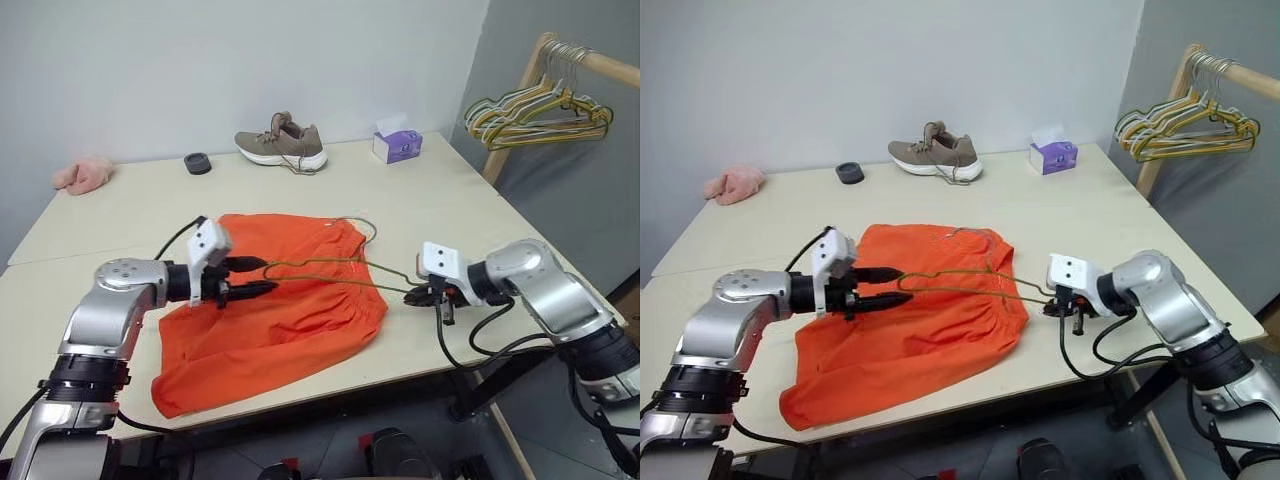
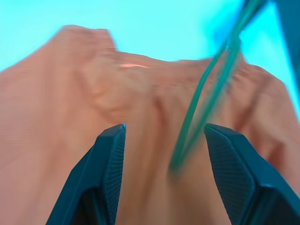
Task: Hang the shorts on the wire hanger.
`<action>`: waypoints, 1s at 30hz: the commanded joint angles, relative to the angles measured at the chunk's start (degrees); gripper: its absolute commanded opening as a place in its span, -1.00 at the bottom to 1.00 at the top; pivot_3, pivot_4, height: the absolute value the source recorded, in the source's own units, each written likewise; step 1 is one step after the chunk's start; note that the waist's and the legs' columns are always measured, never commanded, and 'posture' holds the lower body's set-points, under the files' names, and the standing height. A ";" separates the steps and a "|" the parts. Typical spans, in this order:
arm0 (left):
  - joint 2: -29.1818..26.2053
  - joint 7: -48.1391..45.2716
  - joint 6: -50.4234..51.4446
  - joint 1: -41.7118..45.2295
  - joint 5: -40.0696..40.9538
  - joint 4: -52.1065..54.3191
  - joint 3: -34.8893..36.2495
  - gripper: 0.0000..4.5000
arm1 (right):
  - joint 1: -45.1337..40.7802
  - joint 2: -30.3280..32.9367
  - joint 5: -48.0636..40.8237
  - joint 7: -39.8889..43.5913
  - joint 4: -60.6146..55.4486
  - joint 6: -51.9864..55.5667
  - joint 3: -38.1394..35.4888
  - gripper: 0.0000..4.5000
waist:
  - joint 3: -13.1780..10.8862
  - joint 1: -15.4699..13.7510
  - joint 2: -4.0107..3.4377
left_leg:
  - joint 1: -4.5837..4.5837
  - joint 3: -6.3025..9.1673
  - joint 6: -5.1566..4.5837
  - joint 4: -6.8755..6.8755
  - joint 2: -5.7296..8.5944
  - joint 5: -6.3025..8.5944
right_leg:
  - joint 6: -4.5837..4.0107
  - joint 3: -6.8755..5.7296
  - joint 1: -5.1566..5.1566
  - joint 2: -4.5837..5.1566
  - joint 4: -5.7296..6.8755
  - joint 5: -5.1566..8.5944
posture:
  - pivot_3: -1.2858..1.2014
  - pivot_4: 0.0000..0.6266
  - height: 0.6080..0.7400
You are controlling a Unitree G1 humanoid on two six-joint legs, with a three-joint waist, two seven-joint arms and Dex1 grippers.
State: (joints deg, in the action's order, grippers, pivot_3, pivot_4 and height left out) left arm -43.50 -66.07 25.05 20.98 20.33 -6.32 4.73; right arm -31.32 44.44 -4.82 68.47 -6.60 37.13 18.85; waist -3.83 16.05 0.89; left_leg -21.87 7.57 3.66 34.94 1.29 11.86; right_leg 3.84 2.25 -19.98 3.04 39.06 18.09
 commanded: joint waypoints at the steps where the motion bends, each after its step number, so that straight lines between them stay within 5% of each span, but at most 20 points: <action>1: 0.36 4.40 0.48 -0.96 2.57 0.09 6.07 0.25 | 2.43 2.01 -2.98 -1.77 -3.65 3.37 -5.77 -1.00 | 0.00 -0.10 0.00 | 0.00 0.01 0.00 0.00 0.00 0.00 | 0.00 -0.02 0.00 0.00 0.00 0.00 | -0.19 -1.00 1.00; 7: 1.24 7.04 -2.15 -7.17 3.34 1.78 9.63 0.25 | 9.29 3.69 -7.99 -5.49 -6.67 11.76 -14.10 -1.00 | 0.07 -0.12 0.01 | 0.00 -0.03 0.00 0.02 0.01 0.00 | 0.02 0.01 0.03 0.01 -0.01 -0.01 | -0.19 -1.00 1.00; 15: 2.00 2.64 -6.57 -15.89 4.52 11.49 6.09 0.32 | 17.06 3.79 -13.35 -11.81 -7.28 22.38 -22.83 -1.00 | 0.13 -0.65 0.02 | -0.02 -0.13 -0.05 0.03 0.01 -0.03 | 0.05 0.01 0.03 0.03 -0.01 -0.04 | -0.19 -1.00 1.00; 21: 1.72 2.20 -10.16 -16.90 1.35 13.86 2.36 0.99 | 17.44 2.33 -15.22 -16.29 -5.67 28.30 -21.63 -1.00 | 0.24 -0.40 -0.15 | 0.10 -0.51 -0.11 0.03 0.03 -0.06 | 0.08 0.06 0.12 -0.02 0.00 -0.07 | -0.19 -1.00 1.00; 30: 1.61 1.65 -11.76 -15.41 0.14 15.96 -1.59 0.99 | 9.93 0.53 -17.05 -17.21 1.92 34.88 -14.75 -1.00 | 0.24 -0.28 -0.15 | 0.07 -0.61 -0.12 0.03 0.04 -0.07 | 0.09 0.11 0.09 -0.04 -0.02 -0.08 | -0.17 -1.00 1.00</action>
State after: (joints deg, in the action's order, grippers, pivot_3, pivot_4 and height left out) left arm -41.32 -64.41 14.39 4.37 20.38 7.37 3.23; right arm -19.33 44.61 -20.98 50.70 -5.69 70.96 3.31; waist -3.59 15.77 0.74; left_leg -21.81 6.96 3.54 34.97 1.33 11.80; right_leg 3.93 2.35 -19.89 2.99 39.04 18.01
